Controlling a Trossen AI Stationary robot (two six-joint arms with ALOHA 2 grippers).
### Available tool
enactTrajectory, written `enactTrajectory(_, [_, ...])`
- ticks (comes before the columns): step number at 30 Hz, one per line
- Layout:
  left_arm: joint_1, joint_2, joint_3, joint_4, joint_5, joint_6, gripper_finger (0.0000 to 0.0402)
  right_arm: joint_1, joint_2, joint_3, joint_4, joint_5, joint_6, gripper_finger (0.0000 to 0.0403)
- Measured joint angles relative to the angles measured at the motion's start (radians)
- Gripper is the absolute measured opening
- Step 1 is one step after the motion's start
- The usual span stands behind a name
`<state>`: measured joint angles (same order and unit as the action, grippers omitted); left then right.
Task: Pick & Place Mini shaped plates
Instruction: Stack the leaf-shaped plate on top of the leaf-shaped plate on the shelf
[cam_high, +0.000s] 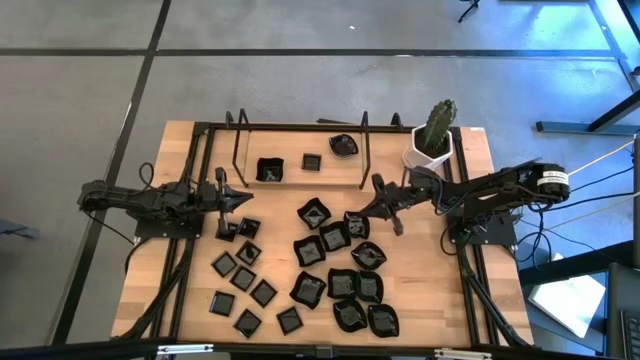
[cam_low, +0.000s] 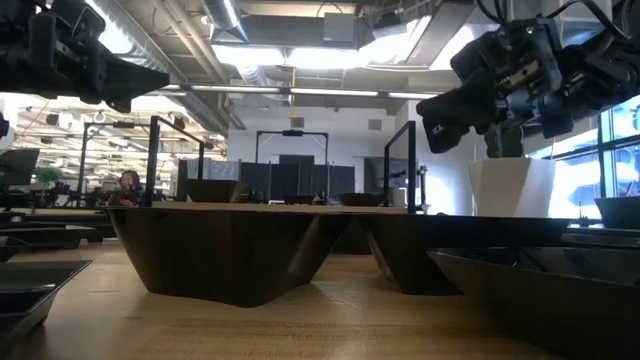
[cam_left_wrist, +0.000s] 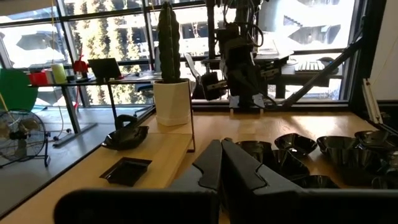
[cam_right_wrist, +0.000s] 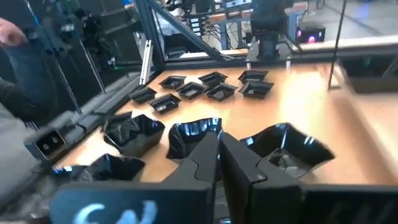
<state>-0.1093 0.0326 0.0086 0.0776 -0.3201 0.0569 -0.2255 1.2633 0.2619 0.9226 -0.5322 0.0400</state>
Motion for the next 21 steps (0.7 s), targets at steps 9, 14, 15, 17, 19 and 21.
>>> enactTrajectory(9, [0.0, 0.0, 0.0, 0.0, 0.0, 0.0, 0.0004, 0.001, 0.0, 0.0, -0.028, 0.149, -0.099, 0.0021])
enactTrajectory(14, [0.0, 0.0, 0.0, 0.0, 0.0, 0.0, 0.0004, 0.018, 0.0, 0.0, -0.03, 0.147, -0.11, 0.0021])
enactTrajectory(15, [0.0, 0.0, 0.0, 0.0, 0.0, -0.001, 0.0004, 0.021, 0.0, 0.0, -0.037, 0.147, -0.118, 0.0021])
enactTrajectory(17, [0.0, 0.0, 0.0, 0.0, 0.0, 0.0, 0.0004, 0.029, 0.0, 0.0, -0.04, 0.146, -0.126, 0.0021])
enactTrajectory(19, [0.0, 0.0, 0.0, 0.0, 0.0, -0.001, 0.0004, 0.037, 0.0, 0.0, -0.039, 0.126, -0.133, 0.0021])
enactTrajectory(21, [0.0, 0.0, 0.0, 0.0, 0.0, -0.007, 0.0004, 0.046, 0.0, 0.0, -0.037, 0.085, -0.147, 0.0021])
